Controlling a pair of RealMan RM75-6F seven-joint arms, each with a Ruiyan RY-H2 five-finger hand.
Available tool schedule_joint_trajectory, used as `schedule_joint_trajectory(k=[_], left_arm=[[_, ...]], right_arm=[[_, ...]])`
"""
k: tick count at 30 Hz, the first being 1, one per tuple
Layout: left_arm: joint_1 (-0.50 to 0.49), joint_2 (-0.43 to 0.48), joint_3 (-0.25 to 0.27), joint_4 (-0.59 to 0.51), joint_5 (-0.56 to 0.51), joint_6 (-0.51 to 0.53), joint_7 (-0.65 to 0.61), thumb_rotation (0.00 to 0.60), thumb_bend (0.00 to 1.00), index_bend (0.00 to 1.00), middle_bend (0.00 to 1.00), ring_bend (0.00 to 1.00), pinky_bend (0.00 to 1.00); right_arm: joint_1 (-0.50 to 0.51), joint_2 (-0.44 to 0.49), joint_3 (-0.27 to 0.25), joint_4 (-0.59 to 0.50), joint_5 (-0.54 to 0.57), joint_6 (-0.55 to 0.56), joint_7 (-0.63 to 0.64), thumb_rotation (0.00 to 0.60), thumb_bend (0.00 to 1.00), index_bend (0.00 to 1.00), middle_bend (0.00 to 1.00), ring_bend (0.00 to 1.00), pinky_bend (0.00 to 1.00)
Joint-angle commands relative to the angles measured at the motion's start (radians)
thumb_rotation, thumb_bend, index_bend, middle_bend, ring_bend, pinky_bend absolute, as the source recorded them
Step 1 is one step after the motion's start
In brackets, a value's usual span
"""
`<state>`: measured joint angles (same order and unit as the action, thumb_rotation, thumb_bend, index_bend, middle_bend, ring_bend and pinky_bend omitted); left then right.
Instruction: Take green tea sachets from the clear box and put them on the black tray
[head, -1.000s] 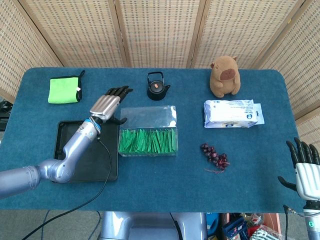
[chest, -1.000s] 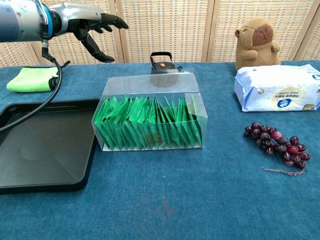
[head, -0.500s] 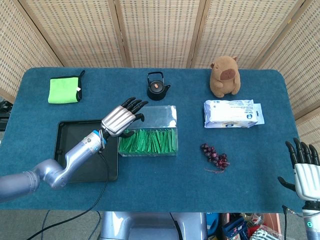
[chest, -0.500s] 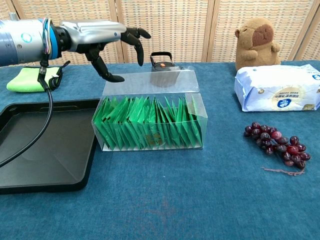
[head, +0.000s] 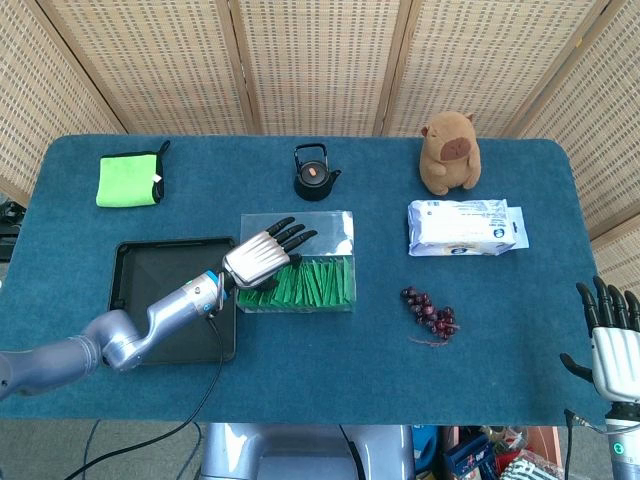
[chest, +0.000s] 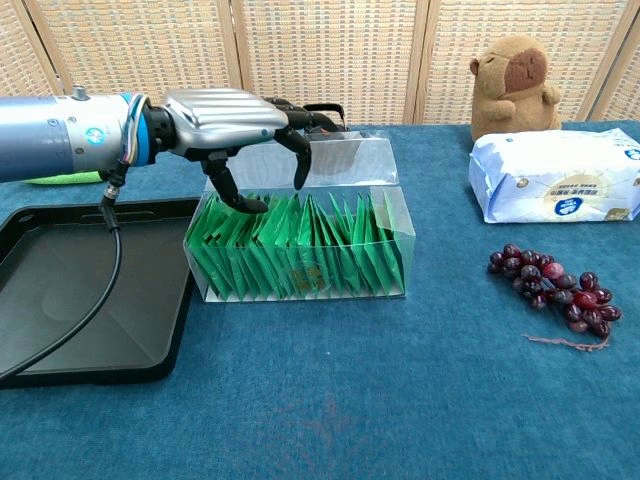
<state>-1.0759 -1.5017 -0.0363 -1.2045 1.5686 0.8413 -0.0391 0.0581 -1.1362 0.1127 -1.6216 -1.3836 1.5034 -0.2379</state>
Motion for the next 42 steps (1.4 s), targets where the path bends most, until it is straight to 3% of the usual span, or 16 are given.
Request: schedule_joint_trajectory(k=[1,10,33,42], left_arm=[[-0.020,-0.034,0.015,0.058,0.045,0.019,-0.040,0.600,0.32,0.42,0.00,0.00,0.00],[-0.051,-0.084,0.021,0.126,0.080,0.010,-0.078,0.600,0.32,0.43,0.00,0.00,0.00],[-0.065,-0.144,0.019,0.175,0.054,-0.043,-0.056,0.600,0.32,0.47,0.00,0.00,0.00],[-0.071,-0.164,0.013,0.196,0.045,-0.049,-0.063,0.600,0.40,0.51,0.00,0.00,0.00]], right_arm=[[0.001,0.001,0.004,0.002,0.006,-0.003,0.002,0.600,0.00,0.00,0.00,0.00,0.00],[0.002,0.005,0.010,0.006,0.018,-0.007,0.014,0.600,0.00,0.00,0.00,0.00,0.00],[0.002,0.016,0.013,0.010,0.029,-0.019,0.044,0.600,0.00,0.00,0.00,0.00,0.00],[0.005,0.016,0.013,0.012,0.033,-0.026,0.048,0.600,0.00,0.00,0.00,0.00,0.00]])
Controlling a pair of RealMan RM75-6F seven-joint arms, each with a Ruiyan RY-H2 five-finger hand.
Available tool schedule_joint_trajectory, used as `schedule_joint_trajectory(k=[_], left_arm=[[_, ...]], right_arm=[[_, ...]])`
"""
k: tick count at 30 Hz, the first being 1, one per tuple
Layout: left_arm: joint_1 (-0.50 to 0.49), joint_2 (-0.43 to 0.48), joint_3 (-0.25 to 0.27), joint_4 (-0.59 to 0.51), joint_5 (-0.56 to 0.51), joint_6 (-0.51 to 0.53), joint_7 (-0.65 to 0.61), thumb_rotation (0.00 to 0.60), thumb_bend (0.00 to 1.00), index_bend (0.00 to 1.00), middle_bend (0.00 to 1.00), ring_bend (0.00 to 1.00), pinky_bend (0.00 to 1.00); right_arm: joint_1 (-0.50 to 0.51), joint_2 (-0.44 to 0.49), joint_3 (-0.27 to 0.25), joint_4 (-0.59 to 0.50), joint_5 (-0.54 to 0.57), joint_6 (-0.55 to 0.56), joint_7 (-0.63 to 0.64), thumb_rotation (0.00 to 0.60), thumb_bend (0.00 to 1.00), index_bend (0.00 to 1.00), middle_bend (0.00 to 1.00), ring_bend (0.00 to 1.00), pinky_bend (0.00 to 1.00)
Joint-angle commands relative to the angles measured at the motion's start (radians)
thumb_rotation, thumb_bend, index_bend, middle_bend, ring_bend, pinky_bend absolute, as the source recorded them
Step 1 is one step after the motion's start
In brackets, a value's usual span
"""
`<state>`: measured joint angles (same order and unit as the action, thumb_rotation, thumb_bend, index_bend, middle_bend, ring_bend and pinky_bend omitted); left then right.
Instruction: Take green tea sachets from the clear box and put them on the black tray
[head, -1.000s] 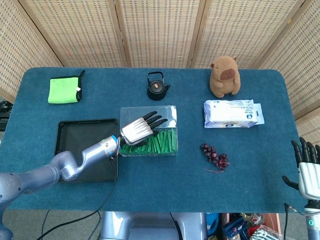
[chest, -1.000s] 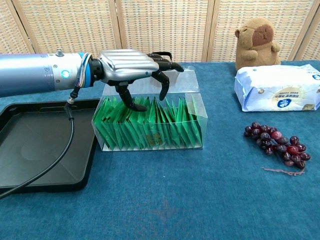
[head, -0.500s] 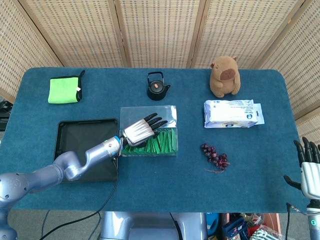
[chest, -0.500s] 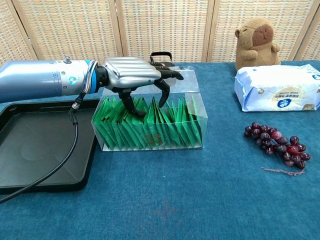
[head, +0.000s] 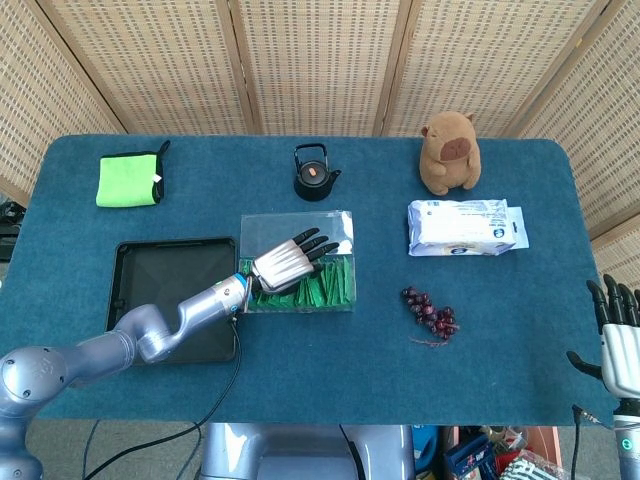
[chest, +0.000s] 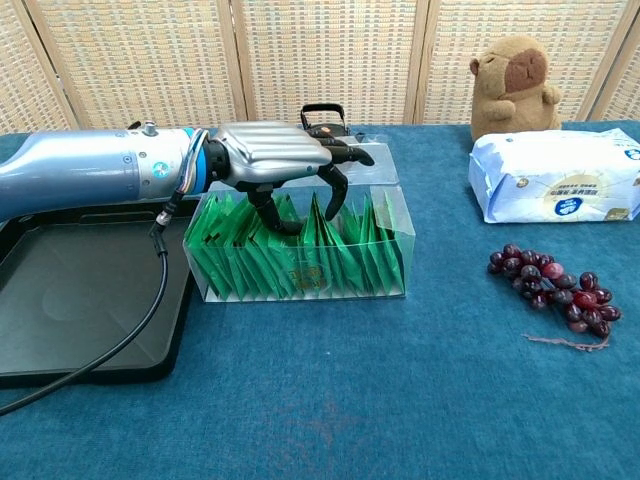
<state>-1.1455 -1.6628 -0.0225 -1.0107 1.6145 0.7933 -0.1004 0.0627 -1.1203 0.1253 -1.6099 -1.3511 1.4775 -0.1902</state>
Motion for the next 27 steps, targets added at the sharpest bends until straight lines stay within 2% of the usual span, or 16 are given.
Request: schedule_joint_trajectory(k=[1,11,16,27], left_arm=[[-0.002,-0.004,-0.001,0.004,-0.002,-0.002,-0.002,0.600,0.40,0.52,0.00,0.00,0.00],[-0.006,-0.021,-0.002,0.013,-0.012,-0.017,0.005,0.600,0.42,0.57,0.00,0.00,0.00],[-0.005,-0.022,-0.007,0.013,-0.018,-0.016,0.009,0.600,0.48,0.67,0.00,0.00,0.00],[-0.001,0.000,-0.022,-0.012,-0.033,-0.004,0.028,0.600,0.50,0.68,0.00,0.00,0.00]], right_arm=[[0.000,0.001,0.000,0.000,0.000,-0.001,0.002,0.600,0.00,0.00,0.00,0.00,0.00],[0.001,0.004,-0.001,0.000,0.000,-0.004,0.012,0.600,0.00,0.00,0.00,0.00,0.00],[0.001,0.005,-0.001,0.001,-0.001,-0.004,0.015,0.600,0.00,0.00,0.00,0.00,0.00],[0.001,0.006,-0.003,-0.002,-0.003,-0.005,0.017,0.600,0.00,0.00,0.00,0.00,0.00]])
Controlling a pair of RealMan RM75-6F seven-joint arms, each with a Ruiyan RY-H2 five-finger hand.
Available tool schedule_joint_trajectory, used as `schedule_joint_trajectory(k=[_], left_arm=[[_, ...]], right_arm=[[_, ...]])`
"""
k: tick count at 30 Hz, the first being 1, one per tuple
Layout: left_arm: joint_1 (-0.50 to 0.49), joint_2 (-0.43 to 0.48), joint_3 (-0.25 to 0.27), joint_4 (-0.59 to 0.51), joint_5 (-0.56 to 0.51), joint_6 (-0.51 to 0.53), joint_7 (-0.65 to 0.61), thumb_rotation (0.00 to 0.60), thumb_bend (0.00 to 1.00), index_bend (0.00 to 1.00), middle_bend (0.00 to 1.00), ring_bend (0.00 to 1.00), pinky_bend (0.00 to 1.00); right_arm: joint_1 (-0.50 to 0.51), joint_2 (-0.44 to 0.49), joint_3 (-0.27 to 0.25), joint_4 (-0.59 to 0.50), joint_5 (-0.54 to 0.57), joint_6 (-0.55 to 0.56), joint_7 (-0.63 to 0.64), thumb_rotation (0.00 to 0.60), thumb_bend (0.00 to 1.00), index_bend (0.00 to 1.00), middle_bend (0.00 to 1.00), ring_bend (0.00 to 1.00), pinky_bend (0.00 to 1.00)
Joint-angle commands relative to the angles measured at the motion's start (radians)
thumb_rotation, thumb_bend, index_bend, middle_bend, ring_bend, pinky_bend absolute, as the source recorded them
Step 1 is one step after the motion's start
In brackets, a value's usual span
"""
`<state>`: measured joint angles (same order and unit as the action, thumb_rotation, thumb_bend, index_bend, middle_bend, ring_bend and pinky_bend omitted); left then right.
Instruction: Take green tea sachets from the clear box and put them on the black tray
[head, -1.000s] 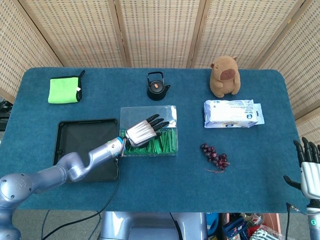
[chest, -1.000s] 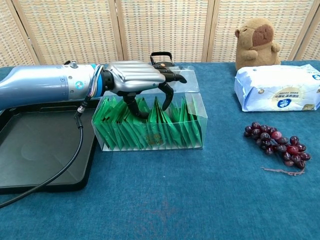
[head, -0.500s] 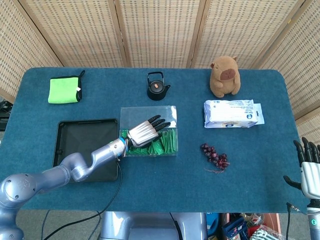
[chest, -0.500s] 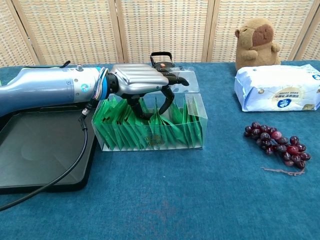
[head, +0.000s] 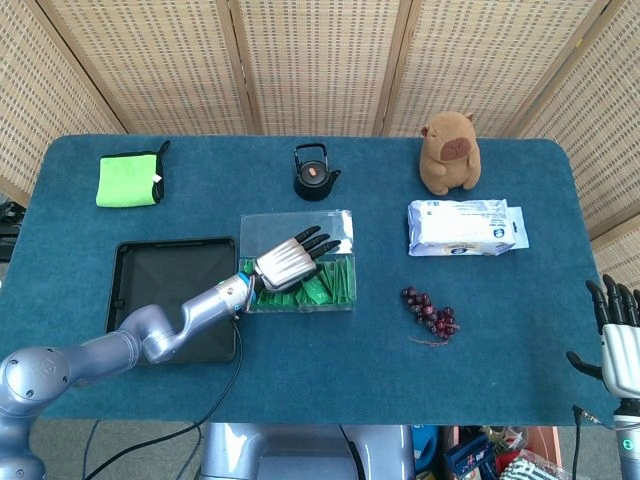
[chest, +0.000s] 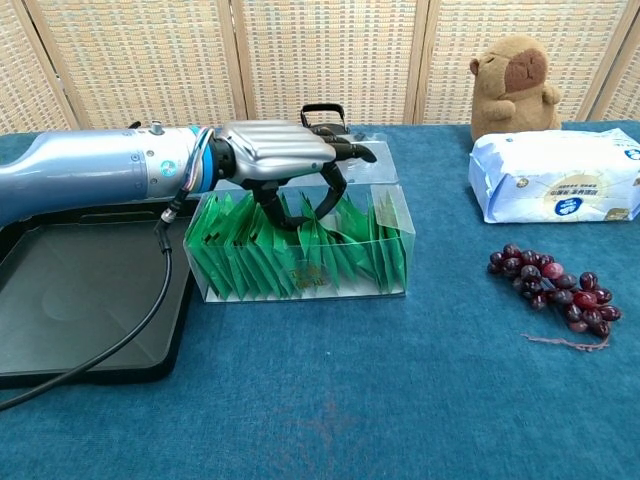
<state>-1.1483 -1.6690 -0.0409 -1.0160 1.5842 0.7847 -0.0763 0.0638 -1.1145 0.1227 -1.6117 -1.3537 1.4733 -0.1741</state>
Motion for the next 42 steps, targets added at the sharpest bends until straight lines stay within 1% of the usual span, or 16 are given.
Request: schedule_joint_trajectory(k=[1,5,10,18,24,31,37,38,42], left_arm=[[0.002,0.009,-0.004,-0.010,-0.003,0.006,0.006,0.600,0.50,0.68,0.00,0.00,0.00],[0.008,0.036,-0.016,-0.037,-0.010,0.021,0.012,0.600,0.50,0.68,0.00,0.00,0.00],[0.014,0.083,-0.034,-0.098,-0.025,0.035,0.028,0.600,0.50,0.68,0.00,0.00,0.00],[0.036,0.178,-0.073,-0.237,-0.061,0.070,0.088,0.600,0.50,0.68,0.00,0.00,0.00],[0.050,0.220,-0.087,-0.296,-0.076,0.087,0.117,0.600,0.50,0.68,0.00,0.00,0.00],[0.091,0.315,-0.106,-0.409,-0.096,0.139,0.151,0.600,0.50,0.68,0.00,0.00,0.00],[0.156,0.426,-0.110,-0.518,-0.105,0.205,0.168,0.600,0.50,0.68,0.00,0.00,0.00],[0.180,0.458,-0.104,-0.537,-0.107,0.225,0.166,0.600,0.50,0.68,0.00,0.00,0.00],[0.246,0.534,-0.074,-0.578,-0.090,0.275,0.148,0.600,0.50,0.68,0.00,0.00,0.00]], right_arm=[[0.000,0.000,0.000,0.000,0.000,-0.001,0.000,0.600,0.00,0.00,0.00,0.00,0.00],[0.000,0.000,-0.001,-0.002,-0.003,0.001,-0.001,0.600,0.00,0.00,0.00,0.00,0.00],[-0.002,0.001,-0.003,-0.006,-0.009,0.007,-0.002,0.600,0.00,0.00,0.00,0.00,0.00],[-0.003,0.003,-0.009,-0.013,-0.023,0.012,0.001,0.600,0.00,0.00,0.00,0.00,0.00],[-0.004,0.004,-0.011,-0.015,-0.031,0.015,0.003,0.600,0.00,0.00,0.00,0.00,0.00],[-0.009,0.006,-0.018,-0.024,-0.050,0.028,0.002,0.600,0.00,0.00,0.00,0.00,0.00],[-0.013,0.007,-0.027,-0.032,-0.069,0.036,0.000,0.600,0.00,0.00,0.00,0.00,0.00],[-0.013,0.006,-0.030,-0.033,-0.074,0.035,-0.002,0.600,0.00,0.00,0.00,0.00,0.00],[-0.012,0.003,-0.037,-0.037,-0.085,0.033,-0.010,0.600,0.00,0.00,0.00,0.00,0.00]])
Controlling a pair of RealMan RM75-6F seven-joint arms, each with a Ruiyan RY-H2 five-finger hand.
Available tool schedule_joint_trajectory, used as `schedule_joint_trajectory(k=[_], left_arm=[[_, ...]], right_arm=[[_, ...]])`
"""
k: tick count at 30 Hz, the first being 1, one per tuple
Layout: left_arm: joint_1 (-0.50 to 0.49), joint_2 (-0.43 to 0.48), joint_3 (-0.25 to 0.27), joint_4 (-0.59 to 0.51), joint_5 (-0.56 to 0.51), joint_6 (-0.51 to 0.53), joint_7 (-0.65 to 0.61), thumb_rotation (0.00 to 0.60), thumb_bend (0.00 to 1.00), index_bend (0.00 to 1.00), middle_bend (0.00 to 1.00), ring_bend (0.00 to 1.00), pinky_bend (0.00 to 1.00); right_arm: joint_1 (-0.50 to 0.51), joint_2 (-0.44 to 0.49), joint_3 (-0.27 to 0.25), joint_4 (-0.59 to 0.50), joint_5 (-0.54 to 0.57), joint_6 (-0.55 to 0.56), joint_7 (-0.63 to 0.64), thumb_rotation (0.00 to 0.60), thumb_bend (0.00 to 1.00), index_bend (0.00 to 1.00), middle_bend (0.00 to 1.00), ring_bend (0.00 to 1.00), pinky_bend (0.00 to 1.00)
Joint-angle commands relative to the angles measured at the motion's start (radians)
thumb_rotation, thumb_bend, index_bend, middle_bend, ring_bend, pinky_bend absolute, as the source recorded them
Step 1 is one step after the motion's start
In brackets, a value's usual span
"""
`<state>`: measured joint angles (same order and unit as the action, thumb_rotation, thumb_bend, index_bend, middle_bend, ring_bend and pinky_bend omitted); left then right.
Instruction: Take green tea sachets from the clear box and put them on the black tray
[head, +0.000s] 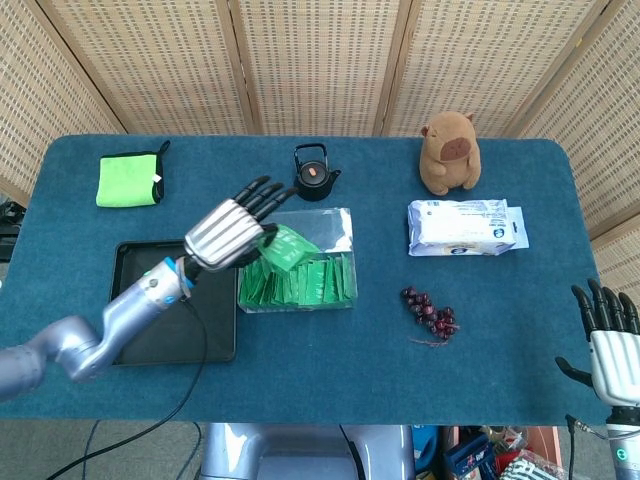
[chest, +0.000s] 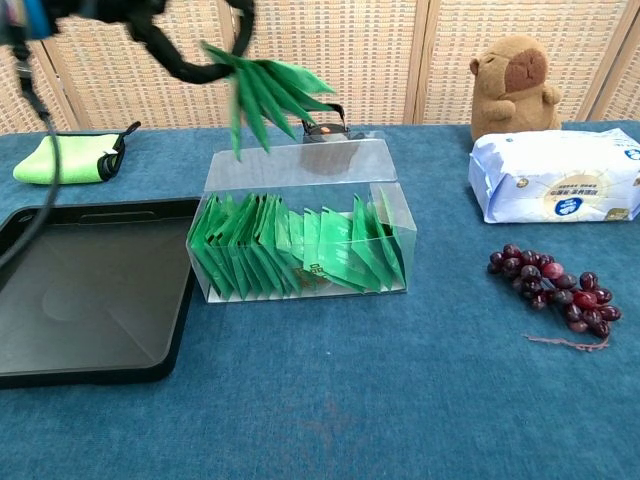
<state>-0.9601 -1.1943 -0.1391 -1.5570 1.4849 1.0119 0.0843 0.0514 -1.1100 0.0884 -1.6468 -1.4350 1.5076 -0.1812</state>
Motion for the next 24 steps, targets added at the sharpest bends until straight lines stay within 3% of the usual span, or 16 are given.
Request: schedule_joint_trajectory(k=[1,9,17,18,20,21,22,24], left_arm=[[0.072,0.072,0.031,-0.040,0.015,0.059,-0.021,0.600,0.50,0.68,0.00,0.00,0.00],[0.204,0.126,0.116,0.024,0.048,0.129,-0.133,0.600,0.50,0.68,0.00,0.00,0.00],[0.288,0.092,0.176,0.134,0.065,0.139,-0.224,0.600,0.50,0.68,0.00,0.00,0.00],[0.295,0.088,0.181,0.141,0.064,0.134,-0.227,0.600,0.50,0.61,0.00,0.00,0.00],[0.301,0.092,0.192,0.140,0.053,0.104,-0.222,0.600,0.50,0.32,0.00,0.00,0.00],[0.302,0.099,0.195,0.129,0.040,0.082,-0.213,0.600,0.46,0.13,0.00,0.00,0.00],[0.304,0.108,0.195,0.115,0.025,0.065,-0.203,0.600,0.40,0.02,0.00,0.00,0.00],[0.311,0.122,0.187,0.083,0.003,0.059,-0.193,0.600,0.29,0.00,0.00,0.00,0.00]], right_arm=[[0.001,-0.002,-0.004,-0.002,-0.005,-0.002,-0.006,0.600,0.00,0.00,0.00,0.00,0.00],[0.001,-0.006,-0.012,-0.009,-0.018,-0.004,-0.018,0.600,0.00,0.00,0.00,0.00,0.00],[0.005,-0.010,-0.014,-0.013,-0.018,-0.012,-0.031,0.600,0.00,0.00,0.00,0.00,0.00],[0.005,-0.010,-0.014,-0.013,-0.018,-0.013,-0.032,0.600,0.00,0.00,0.00,0.00,0.00],[0.006,-0.011,-0.014,-0.014,-0.016,-0.015,-0.034,0.600,0.00,0.00,0.00,0.00,0.00],[0.006,-0.010,-0.014,-0.014,-0.016,-0.016,-0.034,0.600,0.00,0.00,0.00,0.00,0.00],[0.006,-0.010,-0.014,-0.014,-0.015,-0.016,-0.034,0.600,0.00,0.00,0.00,0.00,0.00],[0.006,-0.009,-0.014,-0.015,-0.013,-0.017,-0.033,0.600,0.00,0.00,0.00,0.00,0.00]])
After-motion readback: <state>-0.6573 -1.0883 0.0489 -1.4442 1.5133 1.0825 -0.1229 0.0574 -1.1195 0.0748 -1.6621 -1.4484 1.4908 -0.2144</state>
